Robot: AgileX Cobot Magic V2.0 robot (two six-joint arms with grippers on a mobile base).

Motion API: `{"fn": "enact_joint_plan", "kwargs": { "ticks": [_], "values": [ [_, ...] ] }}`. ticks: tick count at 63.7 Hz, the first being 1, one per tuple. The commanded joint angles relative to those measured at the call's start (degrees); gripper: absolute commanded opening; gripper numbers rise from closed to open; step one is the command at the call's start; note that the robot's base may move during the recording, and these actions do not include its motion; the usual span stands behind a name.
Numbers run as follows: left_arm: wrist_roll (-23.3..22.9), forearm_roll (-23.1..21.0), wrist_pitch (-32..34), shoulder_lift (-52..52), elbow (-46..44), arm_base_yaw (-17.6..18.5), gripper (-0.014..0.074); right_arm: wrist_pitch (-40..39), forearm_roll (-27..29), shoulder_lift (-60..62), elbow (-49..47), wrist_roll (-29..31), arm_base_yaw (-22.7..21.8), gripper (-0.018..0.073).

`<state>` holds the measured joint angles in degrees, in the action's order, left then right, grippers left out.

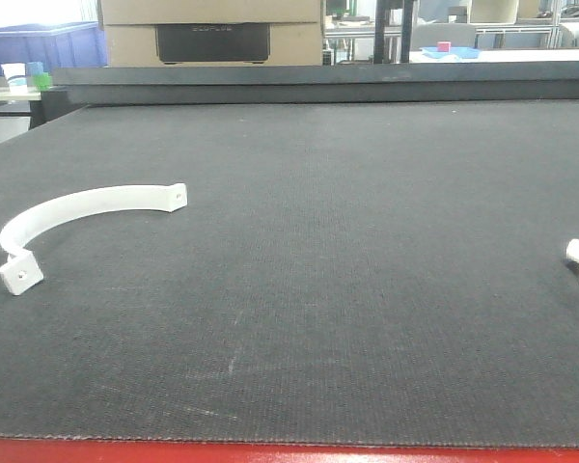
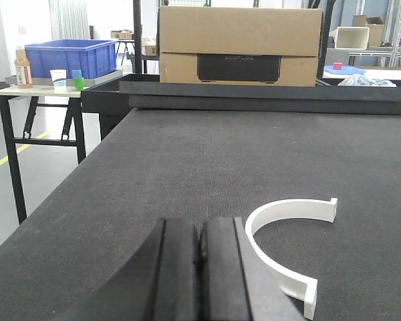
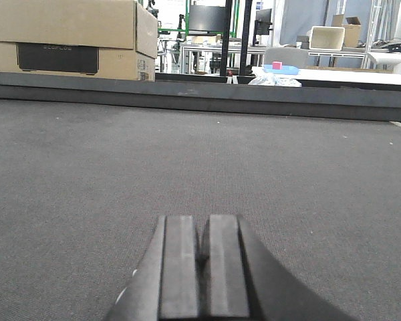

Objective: Grab PVC pipe and place in blue bin

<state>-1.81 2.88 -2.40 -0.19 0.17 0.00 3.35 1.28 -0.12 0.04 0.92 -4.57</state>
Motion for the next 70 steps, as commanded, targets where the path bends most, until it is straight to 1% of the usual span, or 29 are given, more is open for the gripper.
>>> {"fn": "enact_joint_plan", "kwargs": {
  "ticks": [1,20,24,26,30,34,39,42,51,57,63,68,70],
  "values": [
    [-0.39,0.05,0.81,0.19,-0.17,0.16,-0.0111,-0.83,-0.2,0.12,-0.04,0.01,-0.01,-0.0162],
    [-0.39,0.05,2.06,0.19,-0.17,0.16,-0.0111,-1.01,-0.87,0.12,-0.04,0.22,-0.01,-0.0162],
    [-0.39,0.05,2.06,0.19,-0.17,0.16,-0.0111,-2.18,-0.87,0.12,-0.04,0.22,-0.01,-0.0162],
    [-0.39,0.05,3.93,0.19,-0.17,0.16,-0.0111,-3.02,-0.87,0.12,-0.04,0.22,-0.01,-0.0162],
    [-0.39,0.05,4.8,0.19,-0.17,0.16,-0.0111,-6.89,-0.87,0.12,-0.04,0.22,-0.01,-0.0162],
    [-0.39,0.05,4.32,0.19,-2.52,0.16,-0.0111,-8.55,-0.75,0.12,-0.71,0.22,-0.01,-0.0162],
    [-0.39,0.17,0.48,0.19,-8.07,0.16,-0.0111,-7.46,0.9,0.12,-5.65,0.22,-0.01,-0.0162],
    [-0.39,0.44,-3.39,0.19,-12.34,0.16,-0.0111,-5.74,2.32,0.12,-9.41,0.22,-0.01,-0.0162],
    [-0.29,0.52,-15.29,-1.88,-25.85,0.16,-0.0111,3.88,2.43,-0.85,-20.97,0.22,-0.01,-0.0162],
    [-0.29,0.52,-22.39,-7.18,-34.18,0.16,-0.0111,11.54,2.43,-5.67,-28.59,0.22,-0.01,-0.0162],
    [-0.15,0.52,-27.26,-15.05,-42.76,0.16,-0.0111,21.32,2.51,-12.93,-36.49,0.22,-0.01,-0.0162],
    [1.32,-0.2,-31.43,-22.18,-48.27,0.16,-0.0111,27.7,2.51,-19.56,-42.32,0.22,-0.01,-0.0162],
    [3.22,-0.9,-33.79,-25.58,-50.89,0.16,-0.0111,29.89,2.51,-22.73,-44.69,0.22,-0.01,-0.0162]
  ]
}}
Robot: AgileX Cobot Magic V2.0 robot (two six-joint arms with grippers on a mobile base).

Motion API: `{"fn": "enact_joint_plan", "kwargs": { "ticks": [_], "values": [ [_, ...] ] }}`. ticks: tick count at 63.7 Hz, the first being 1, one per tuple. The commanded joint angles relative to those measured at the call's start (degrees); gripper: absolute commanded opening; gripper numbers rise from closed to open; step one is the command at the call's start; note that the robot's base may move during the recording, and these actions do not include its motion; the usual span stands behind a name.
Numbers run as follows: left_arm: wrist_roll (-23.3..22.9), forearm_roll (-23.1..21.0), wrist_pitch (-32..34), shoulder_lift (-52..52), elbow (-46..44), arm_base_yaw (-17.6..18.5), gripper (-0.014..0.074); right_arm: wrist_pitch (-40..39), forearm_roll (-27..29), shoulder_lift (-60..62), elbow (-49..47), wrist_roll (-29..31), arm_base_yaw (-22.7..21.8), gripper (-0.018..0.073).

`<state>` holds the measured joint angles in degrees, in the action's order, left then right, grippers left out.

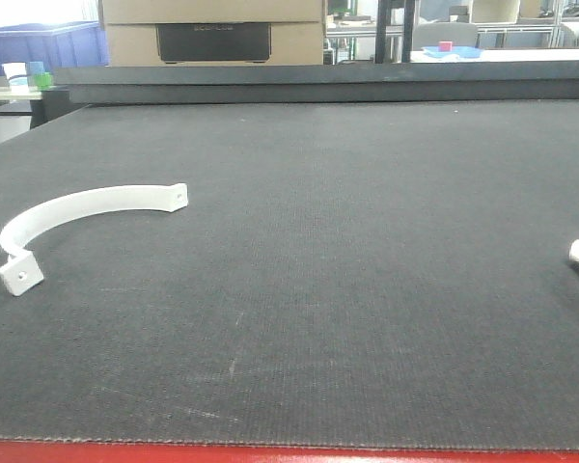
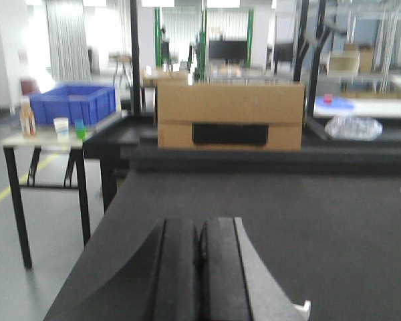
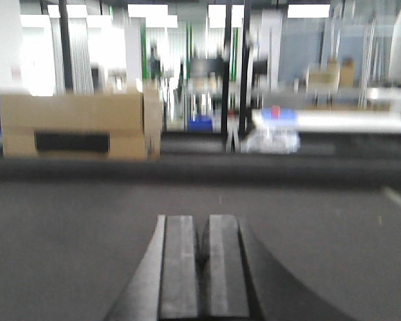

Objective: Grab PVC pipe and place in blue bin

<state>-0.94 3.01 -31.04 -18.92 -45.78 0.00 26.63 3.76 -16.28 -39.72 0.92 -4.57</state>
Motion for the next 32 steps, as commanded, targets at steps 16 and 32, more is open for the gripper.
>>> {"fn": "enact_joint_plan", "kwargs": {
  "ticks": [16,32],
  "values": [
    [9.74,-4.91,-27.76,-29.18,-20.77,0.16,-0.0111,22.29,0.03,-27.04,-15.77,0.22,-0.01,-0.0162],
    [9.74,-11.71,-30.83,-44.64,-22.85,0.16,-0.0111,31.17,0.03,-41.58,-16.16,0.22,-0.01,-0.0162]
  ]
}}
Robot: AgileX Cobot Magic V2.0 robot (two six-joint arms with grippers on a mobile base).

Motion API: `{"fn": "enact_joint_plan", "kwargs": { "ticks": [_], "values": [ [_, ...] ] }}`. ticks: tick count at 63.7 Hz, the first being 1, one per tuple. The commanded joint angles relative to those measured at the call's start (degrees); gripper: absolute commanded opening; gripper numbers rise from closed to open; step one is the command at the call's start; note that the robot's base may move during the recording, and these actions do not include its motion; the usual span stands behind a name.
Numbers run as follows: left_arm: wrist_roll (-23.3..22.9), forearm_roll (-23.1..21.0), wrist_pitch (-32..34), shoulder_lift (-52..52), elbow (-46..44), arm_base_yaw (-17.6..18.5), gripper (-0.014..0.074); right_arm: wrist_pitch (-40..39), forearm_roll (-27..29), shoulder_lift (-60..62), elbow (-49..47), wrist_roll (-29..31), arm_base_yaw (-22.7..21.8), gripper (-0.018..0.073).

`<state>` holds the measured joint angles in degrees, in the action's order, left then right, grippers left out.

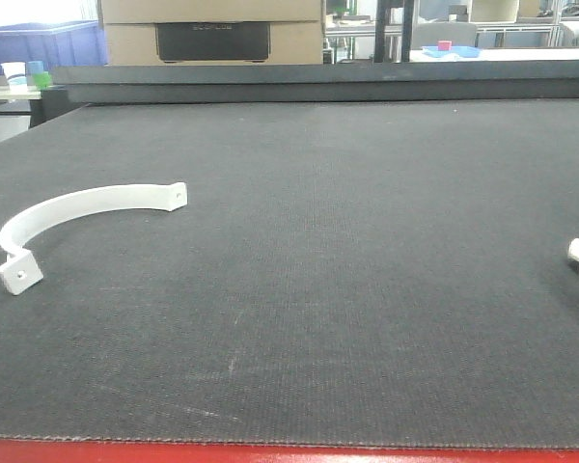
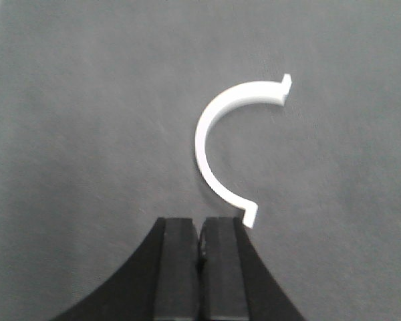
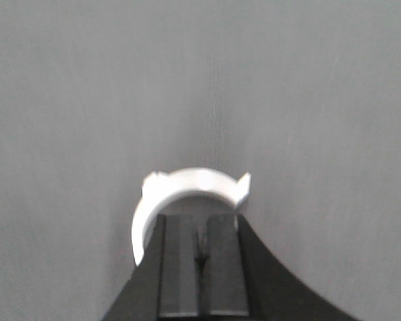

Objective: Grab PVC pipe and place in blue bin

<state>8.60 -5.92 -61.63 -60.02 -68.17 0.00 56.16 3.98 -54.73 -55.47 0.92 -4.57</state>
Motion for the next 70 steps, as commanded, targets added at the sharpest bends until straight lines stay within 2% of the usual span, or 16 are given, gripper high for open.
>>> {"fn": "enact_joint_plan", "kwargs": {
  "ticks": [1,14,23,32,42,47,56,59,63,70],
  "values": [
    [0.2,-3.19,-0.09,-4.31,-0.46,0.16,-0.0111,1.64,-0.18,-3.85,-0.41,0.22,-0.01,-0.0162],
    [0.2,-8.1,1.18,-14.73,-0.46,0.16,-0.0111,0.05,0.21,-13.47,-0.41,0.22,-0.01,-0.0162],
    [0.2,-8.35,1.07,-19.94,-0.46,0.16,-0.0111,-2.67,0.57,-19.38,-0.51,-0.06,-0.01,-0.0162],
    [-0.18,-8.35,0.96,-23.49,-0.46,0.16,-0.0111,0.83,-0.25,-24.33,-3.06,-5.73,1.73,-0.0143],
    [-0.18,-8.35,1.08,-24.12,-0.46,0.16,-0.0111,2.52,-6.29,-28.06,-6.83,-14.62,7.77,-0.0143],
    [-0.18,-8.35,1.19,-24.12,-0.46,0.16,-0.0111,2.39,-5.48,-29.64,-7.38,-16.52,9.1,-0.0143],
    [-0.18,-8.35,1.16,-24.12,-0.35,0.16,-0.0111,2.97,-2.68,-32.61,-7.38,-16.52,9.33,-0.0135],
    [-0.18,-8.35,1.16,-24.12,-0.35,0.16,-0.0111,3.06,-2.68,-33.51,-7.38,-16.52,9.35,-0.0109],
    [-0.18,-8.35,1.16,-24.12,-0.11,0.16,-0.0111,3.2,-2.68,-34.38,-7.38,-16.52,9.35,-0.0027],
    [-0.18,-8.35,1.16,-24.12,0.63,0.16,-0.0111,3.2,-2.68,-35.29,-7.38,-16.0,9.35,0.0186]
  ]
}}
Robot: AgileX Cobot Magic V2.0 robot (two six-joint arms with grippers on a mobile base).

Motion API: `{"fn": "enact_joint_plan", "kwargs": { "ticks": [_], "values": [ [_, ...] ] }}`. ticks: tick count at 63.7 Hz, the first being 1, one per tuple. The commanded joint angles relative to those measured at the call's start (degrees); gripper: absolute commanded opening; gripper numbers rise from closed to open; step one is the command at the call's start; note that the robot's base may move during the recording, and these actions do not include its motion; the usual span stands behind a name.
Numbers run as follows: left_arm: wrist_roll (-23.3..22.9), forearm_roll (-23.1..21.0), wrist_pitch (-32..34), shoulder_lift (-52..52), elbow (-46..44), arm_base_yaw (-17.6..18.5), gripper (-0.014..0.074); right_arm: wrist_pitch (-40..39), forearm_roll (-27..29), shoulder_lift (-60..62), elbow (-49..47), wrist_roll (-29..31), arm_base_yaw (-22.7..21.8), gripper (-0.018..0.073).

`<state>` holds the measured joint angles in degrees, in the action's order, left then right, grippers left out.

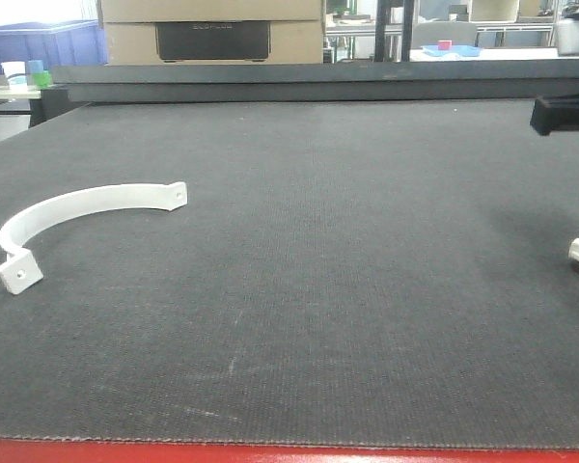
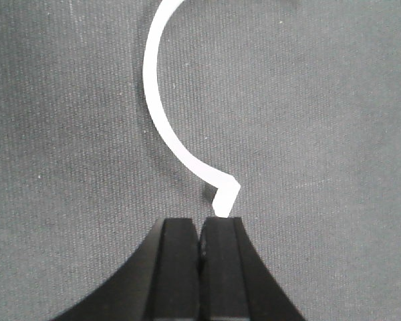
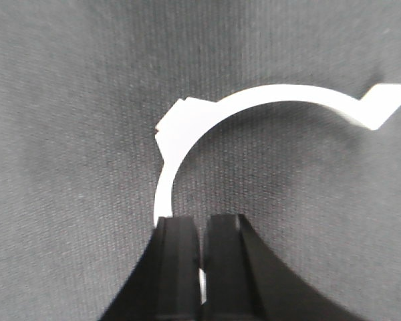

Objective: Grab PVC pipe and place in blue bin
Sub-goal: 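Lower the right gripper onto the white curved clamp piece nearest it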

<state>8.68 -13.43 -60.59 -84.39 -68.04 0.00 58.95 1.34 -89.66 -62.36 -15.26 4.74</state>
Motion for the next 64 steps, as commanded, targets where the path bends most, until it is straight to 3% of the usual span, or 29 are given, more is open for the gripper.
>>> {"fn": "enact_joint_plan", "kwargs": {
  "ticks": [1,6,28,64],
  "values": [
    [-0.27,-0.85,0.11,0.24,0.63,0.16,-0.0111,0.4,-0.04,-0.32,-0.48,0.3,0.04,0.0209],
    [-0.27,-0.85,0.11,0.24,1.52,0.16,-0.0111,-0.15,-0.04,-0.92,-0.48,0.3,0.04,0.0281],
    [-0.27,-0.85,2.1,0.24,3.48,0.16,-0.0111,-1.24,0.33,-6.01,-0.38,0.3,0.13,0.0172],
    [-0.27,-0.85,2.5,0.24,3.48,0.16,-0.0111,-1.52,2.91,-6.31,-0.38,0.74,0.62,0.0171]
  ]
}}
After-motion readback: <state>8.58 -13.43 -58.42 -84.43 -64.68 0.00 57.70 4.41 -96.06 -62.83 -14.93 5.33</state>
